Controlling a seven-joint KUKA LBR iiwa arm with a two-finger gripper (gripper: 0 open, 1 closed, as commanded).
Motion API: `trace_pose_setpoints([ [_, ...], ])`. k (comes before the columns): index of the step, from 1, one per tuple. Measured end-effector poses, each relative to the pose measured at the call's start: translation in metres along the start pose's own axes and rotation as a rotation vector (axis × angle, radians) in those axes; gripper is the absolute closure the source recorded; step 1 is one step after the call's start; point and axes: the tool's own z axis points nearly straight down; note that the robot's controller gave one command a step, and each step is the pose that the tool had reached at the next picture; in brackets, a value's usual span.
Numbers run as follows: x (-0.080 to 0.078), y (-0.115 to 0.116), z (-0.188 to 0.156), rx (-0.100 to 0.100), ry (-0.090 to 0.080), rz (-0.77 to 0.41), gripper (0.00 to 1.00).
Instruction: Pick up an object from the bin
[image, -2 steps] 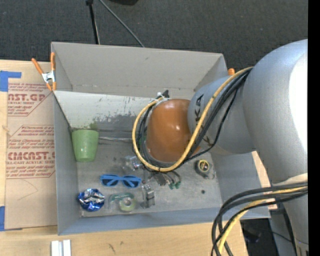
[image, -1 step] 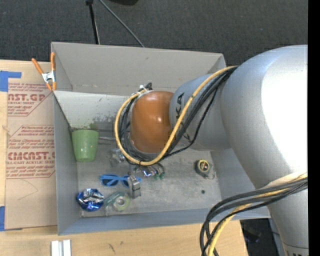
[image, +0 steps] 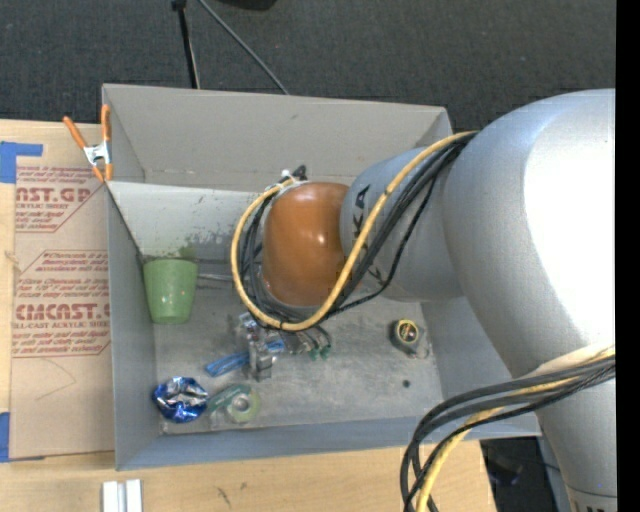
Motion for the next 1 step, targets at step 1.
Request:
trace_pose_setpoints([
  [1, 0.0218, -0.0048, -0.1429, 0.003, -0.008, -0.104, 1.00],
])
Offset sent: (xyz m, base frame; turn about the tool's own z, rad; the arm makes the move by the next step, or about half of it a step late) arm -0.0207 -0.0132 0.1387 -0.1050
